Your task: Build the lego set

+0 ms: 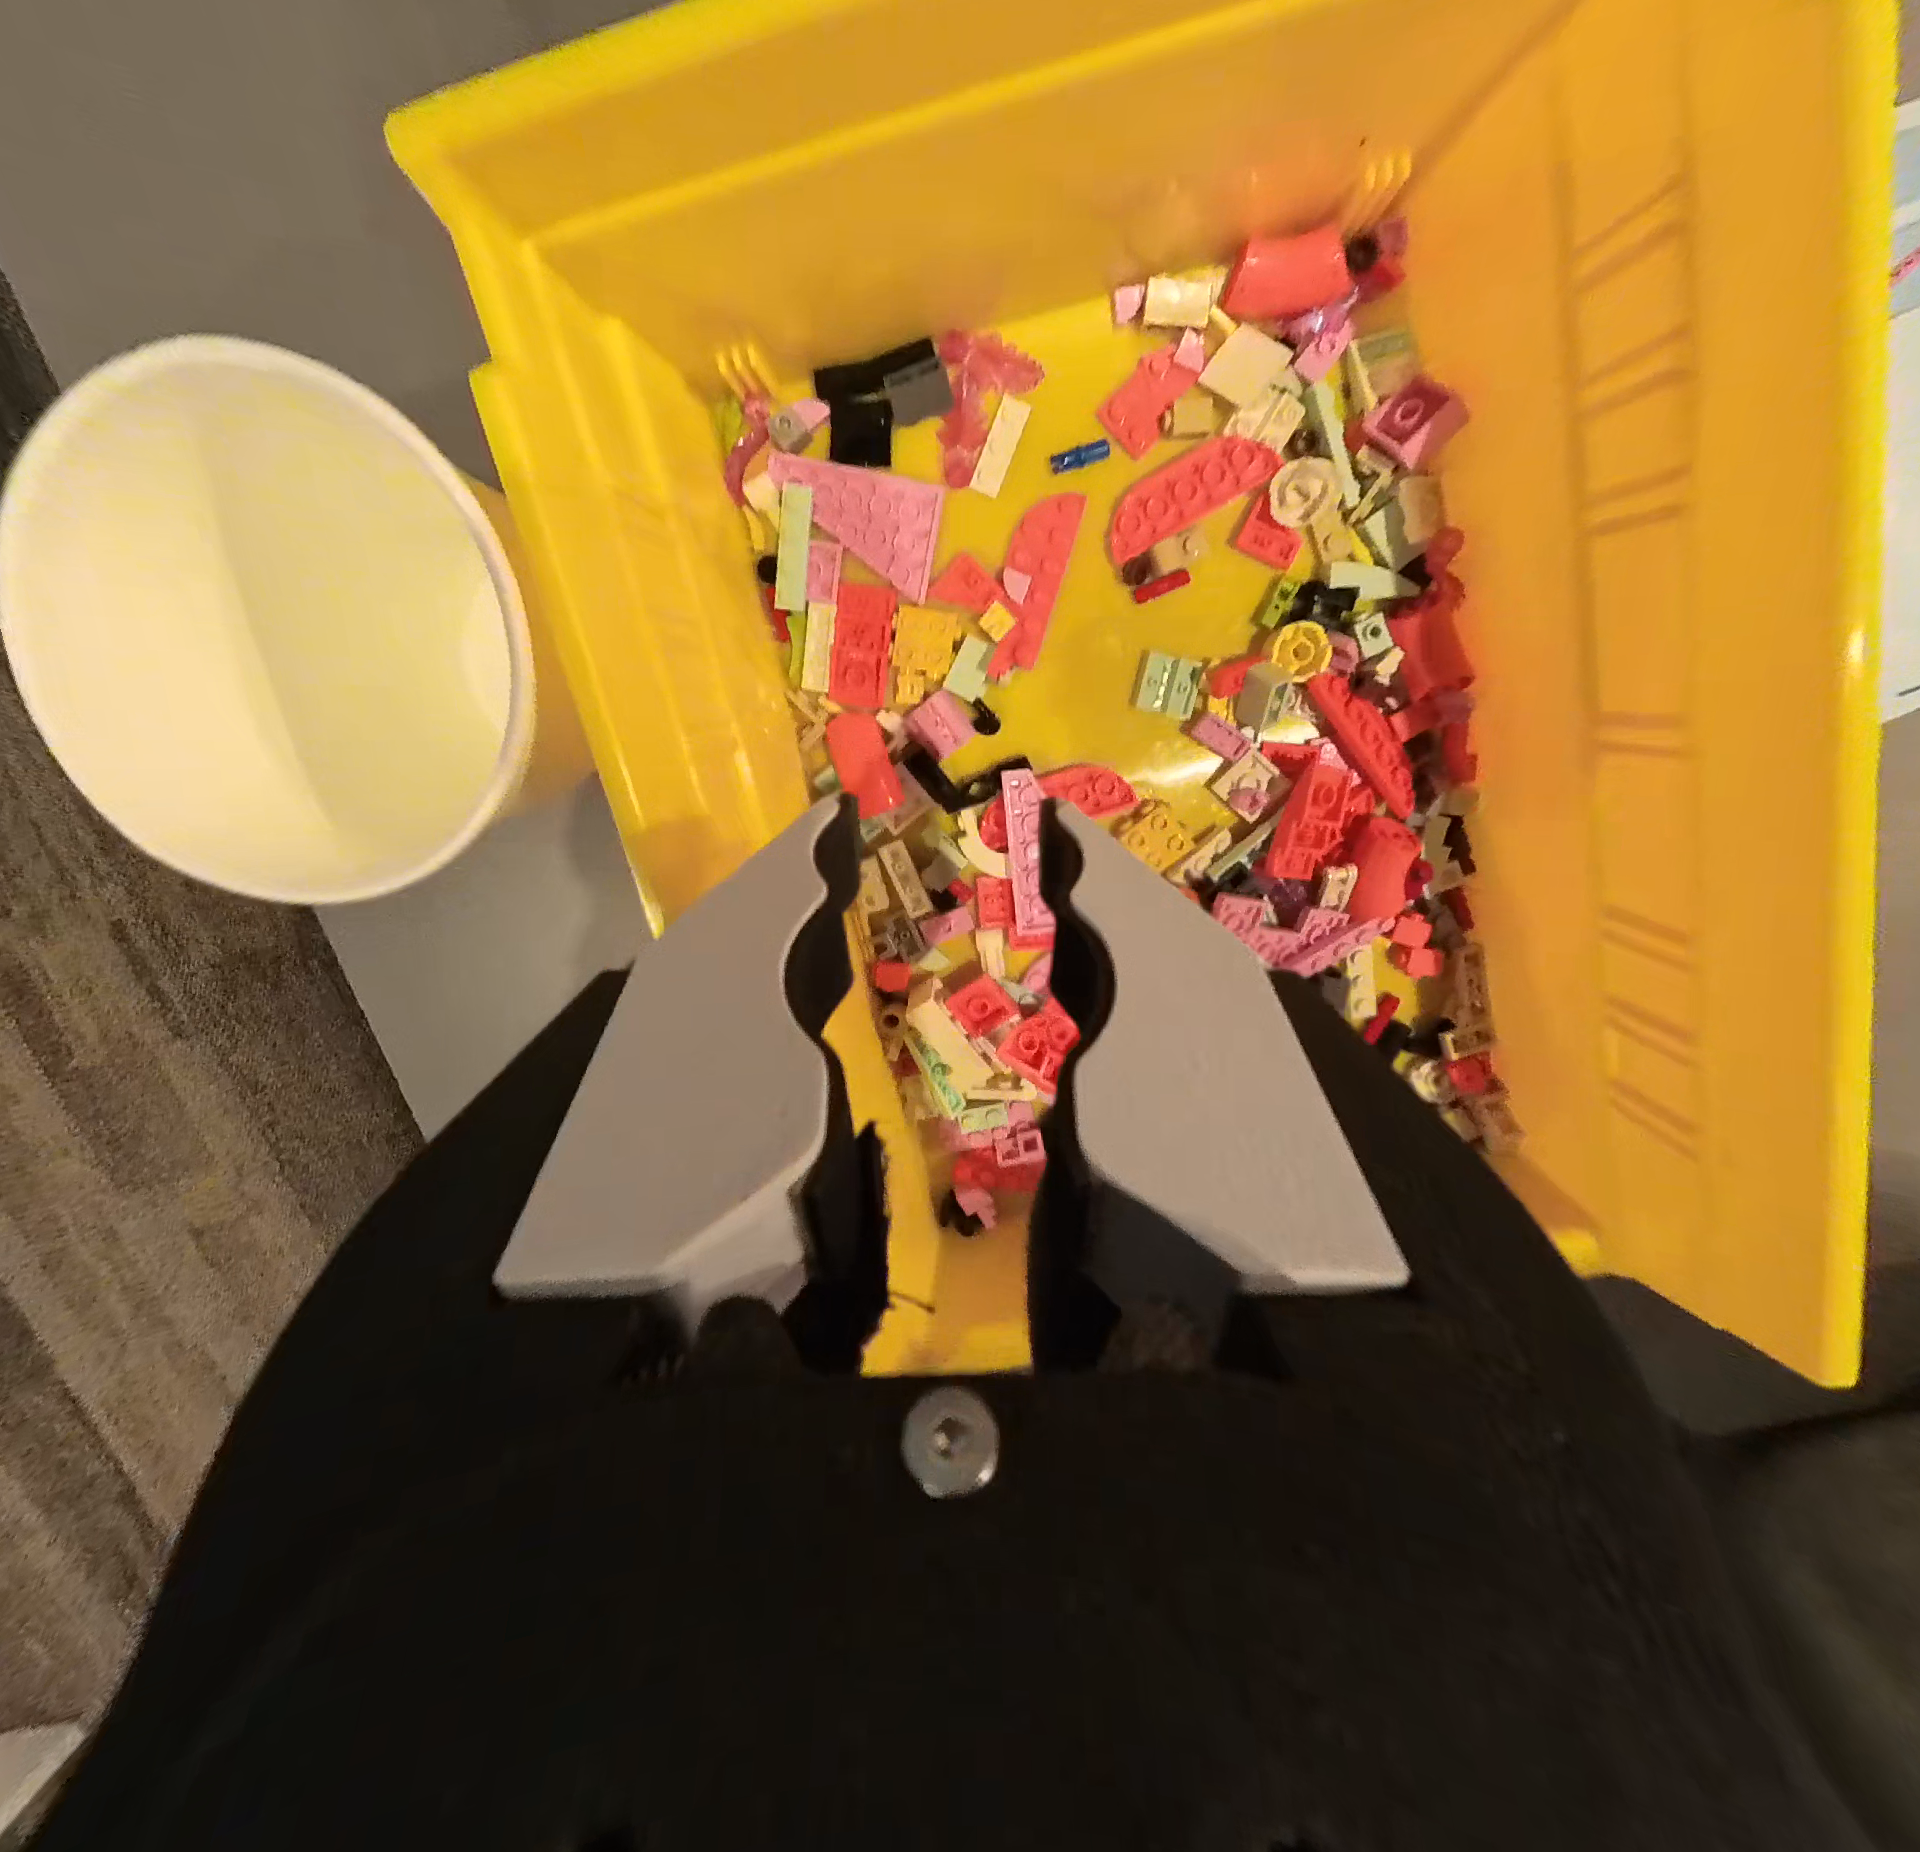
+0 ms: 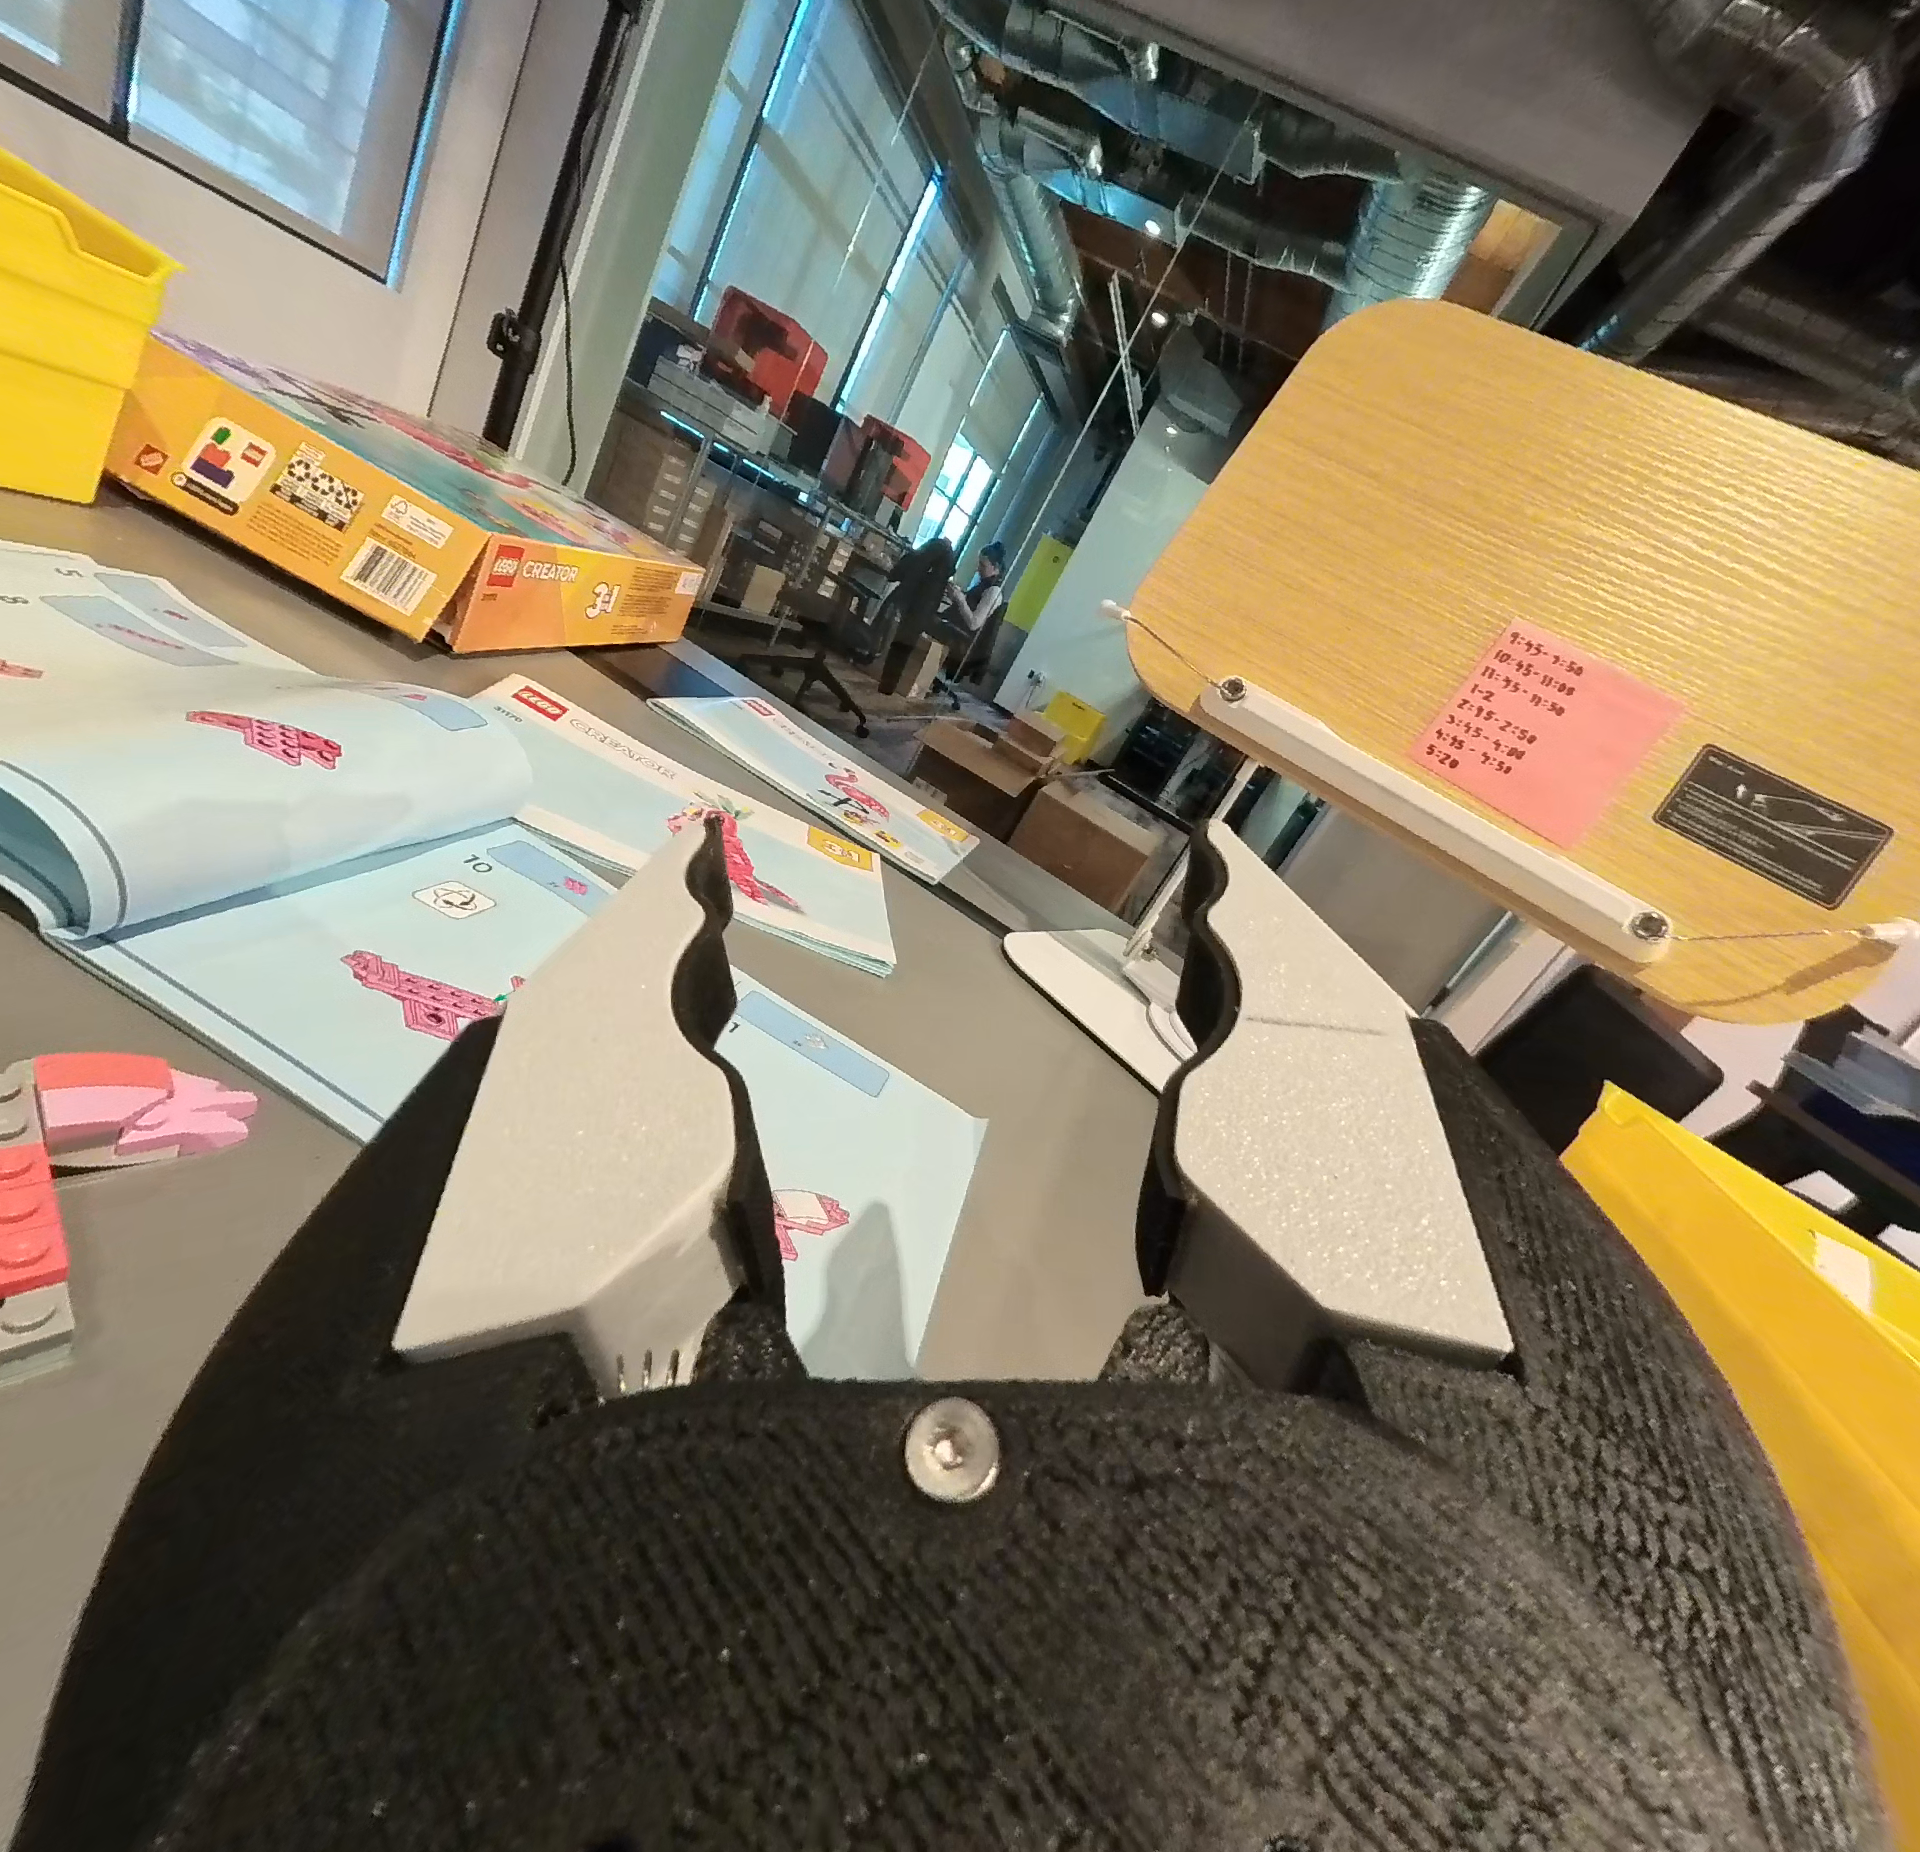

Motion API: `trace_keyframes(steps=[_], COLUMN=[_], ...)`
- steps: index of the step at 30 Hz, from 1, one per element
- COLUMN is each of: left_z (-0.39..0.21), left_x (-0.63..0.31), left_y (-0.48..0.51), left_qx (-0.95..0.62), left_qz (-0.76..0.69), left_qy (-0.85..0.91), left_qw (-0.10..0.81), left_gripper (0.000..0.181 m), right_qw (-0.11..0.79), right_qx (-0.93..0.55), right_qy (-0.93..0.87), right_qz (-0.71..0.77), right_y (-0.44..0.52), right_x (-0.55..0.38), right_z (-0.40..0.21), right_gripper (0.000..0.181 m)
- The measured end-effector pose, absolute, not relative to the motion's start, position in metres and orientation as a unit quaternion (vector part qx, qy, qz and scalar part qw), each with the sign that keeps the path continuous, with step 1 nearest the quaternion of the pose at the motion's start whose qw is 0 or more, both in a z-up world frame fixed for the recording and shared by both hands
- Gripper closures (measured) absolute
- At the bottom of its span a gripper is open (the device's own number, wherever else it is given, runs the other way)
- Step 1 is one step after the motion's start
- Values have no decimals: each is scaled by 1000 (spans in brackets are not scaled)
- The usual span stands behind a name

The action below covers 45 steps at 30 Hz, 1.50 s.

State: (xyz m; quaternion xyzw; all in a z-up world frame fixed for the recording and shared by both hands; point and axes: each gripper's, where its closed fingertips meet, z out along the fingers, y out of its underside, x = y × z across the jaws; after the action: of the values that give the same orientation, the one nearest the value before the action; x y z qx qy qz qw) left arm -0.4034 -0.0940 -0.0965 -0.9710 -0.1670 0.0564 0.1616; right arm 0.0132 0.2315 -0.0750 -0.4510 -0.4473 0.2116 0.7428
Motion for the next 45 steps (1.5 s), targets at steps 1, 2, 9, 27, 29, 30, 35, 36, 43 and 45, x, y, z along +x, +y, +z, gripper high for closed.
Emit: trace_keyframes(steps=[1,2,9,27,29,30,35,36,43,45], left_z=[-97,-98,-101,-119,-120,-121,-121,-121,-123,-124], left_x=[-403,-402,-398,-378,-376,-375,-375,-375,-364,-360], left_y=[-96,-98,-95,-108,-107,-108,-107,-107,-103,-100], left_qx=[-972,-973,-975,-987,-988,-988,-989,-989,-992,-993], left_qz=[58,58,69,37,36,35,35,35,20,18], left_qy=[-167,-167,-158,-139,-134,-132,-131,-131,-110,-103], left_qw=[156,151,138,71,67,65,62,62,57,54], left_gripper=[148,148,131,127,127,127,127,127,129,129], right_qw=[743,743,743,742,742,742,741,741,741,741], right_qx=[-451,-451,-451,-451,-450,-450,-450,-450,-450,-449], right_qy=[-448,-448,-448,-452,-452,-452,-453,-454,-455,-456], right_qz=[211,211,209,207,207,207,206,206,204,204], right_y=[232,232,232,232,232,232,232,232,232,232], right_x=[13,13,14,14,14,14,14,14,14,14], right_z=[-75,-75,-75,-76,-76,-76,-76,-76,-76,-76], right_gripper=[95,95,95,94,94,94,94,94,95,94])
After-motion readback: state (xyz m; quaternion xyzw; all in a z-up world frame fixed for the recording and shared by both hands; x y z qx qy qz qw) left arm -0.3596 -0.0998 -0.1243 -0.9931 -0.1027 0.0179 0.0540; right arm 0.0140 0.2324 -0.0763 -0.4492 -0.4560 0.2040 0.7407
